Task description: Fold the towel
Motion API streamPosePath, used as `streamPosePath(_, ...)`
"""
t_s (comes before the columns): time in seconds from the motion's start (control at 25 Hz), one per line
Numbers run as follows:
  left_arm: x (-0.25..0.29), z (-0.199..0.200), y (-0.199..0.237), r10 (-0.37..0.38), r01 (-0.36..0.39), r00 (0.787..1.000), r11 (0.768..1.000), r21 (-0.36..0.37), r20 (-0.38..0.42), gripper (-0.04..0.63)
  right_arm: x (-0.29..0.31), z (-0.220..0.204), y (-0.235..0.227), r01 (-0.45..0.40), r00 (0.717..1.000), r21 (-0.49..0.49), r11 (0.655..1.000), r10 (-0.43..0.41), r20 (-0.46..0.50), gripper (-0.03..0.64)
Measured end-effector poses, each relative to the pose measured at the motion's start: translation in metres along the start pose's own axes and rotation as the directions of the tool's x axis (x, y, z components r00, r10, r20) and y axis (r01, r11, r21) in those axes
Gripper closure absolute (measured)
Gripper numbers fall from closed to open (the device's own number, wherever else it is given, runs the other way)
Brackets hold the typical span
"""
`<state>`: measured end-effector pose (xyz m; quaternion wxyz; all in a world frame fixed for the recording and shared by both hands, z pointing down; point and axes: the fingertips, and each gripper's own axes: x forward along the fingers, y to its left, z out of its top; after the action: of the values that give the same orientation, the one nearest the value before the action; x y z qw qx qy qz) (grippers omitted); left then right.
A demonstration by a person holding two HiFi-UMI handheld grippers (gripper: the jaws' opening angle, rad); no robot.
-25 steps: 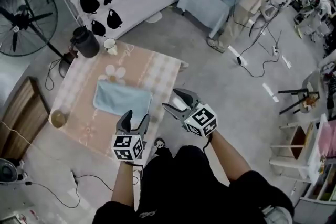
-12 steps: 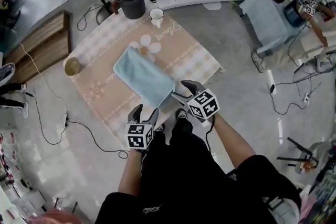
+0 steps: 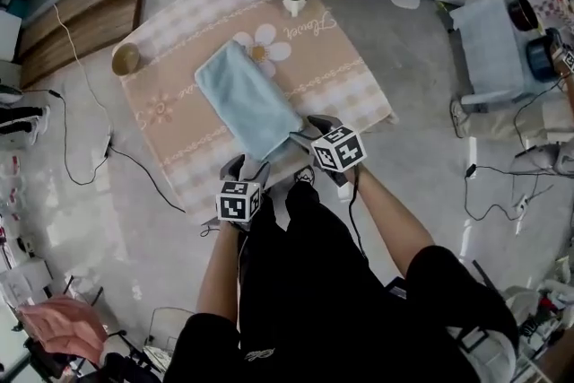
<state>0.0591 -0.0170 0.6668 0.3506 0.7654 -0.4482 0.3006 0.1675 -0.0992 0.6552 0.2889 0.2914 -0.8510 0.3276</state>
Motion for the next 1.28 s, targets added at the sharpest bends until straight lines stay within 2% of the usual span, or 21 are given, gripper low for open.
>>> streamPosePath(0.16, 0.014, -0.006, 0.001, 0.009, -0.010, 1.000, 0.998, -0.061, -0.007, 0.327, 0.019, -0.006, -0.009, -0.007, 0.999, -0.005, 1.000, 0.006, -0.052, 0.359)
streamPosePath(0.28, 0.019, -0.003, 0.004, 0.025, -0.025, 1.000, 0.997, -0.072, -0.009, 0.328, 0.028, -0.013, -0.009, -0.026, 0.996, -0.022, 0.999, 0.024, -0.090, 0.359)
streamPosePath(0.48, 0.022, 0.000, 0.007, 0.021, -0.021, 1.000, 0.993, -0.115, -0.003, 0.336, 0.017, -0.007, -0.002, -0.097, 0.994, -0.006, 0.995, 0.097, -0.042, 0.359)
streamPosePath(0.64, 0.028, -0.002, 0.006, 0.023, -0.025, 1.000, 0.992, -0.123, -0.020, 0.342, 0.015, -0.003, -0.012, -0.092, 0.995, 0.022, 0.996, 0.093, -0.030, 0.359)
streamPosePath(0.72, 0.031, -0.004, 0.005, 0.023, -0.027, 0.999, 0.993, -0.117, -0.033, 0.358, 0.022, -0.005, -0.012, -0.091, 0.994, 0.000, 0.996, 0.090, -0.064, 0.359)
streamPosePath(0.84, 0.030, -0.005, 0.006, 0.013, -0.017, 0.999, 0.992, -0.123, -0.032, 0.416, 0.035, -0.013, -0.008, -0.092, 0.988, -0.061, 0.994, 0.083, -0.133, 0.363)
streamPosePath(1.0, 0.026, -0.008, 0.008, 0.014, -0.018, 0.999, 0.996, -0.092, -0.043, 0.491, 0.035, -0.025, 0.000, -0.128, 0.982, -0.086, 0.988, 0.115, -0.151, 0.443)
streamPosePath(1.12, 0.023, -0.013, 0.009, 0.020, -0.024, 0.998, 0.997, -0.068, -0.052, 0.508, 0.031, -0.034, 0.008, -0.150, 0.978, -0.117, 0.982, 0.130, -0.161, 0.489)
streamPosePath(1.28, 0.011, -0.023, 0.009, 0.026, -0.030, 0.998, 0.996, -0.080, -0.054, 0.515, 0.020, -0.045, 0.028, -0.189, 0.972, -0.103, 0.977, 0.171, -0.162, 0.543)
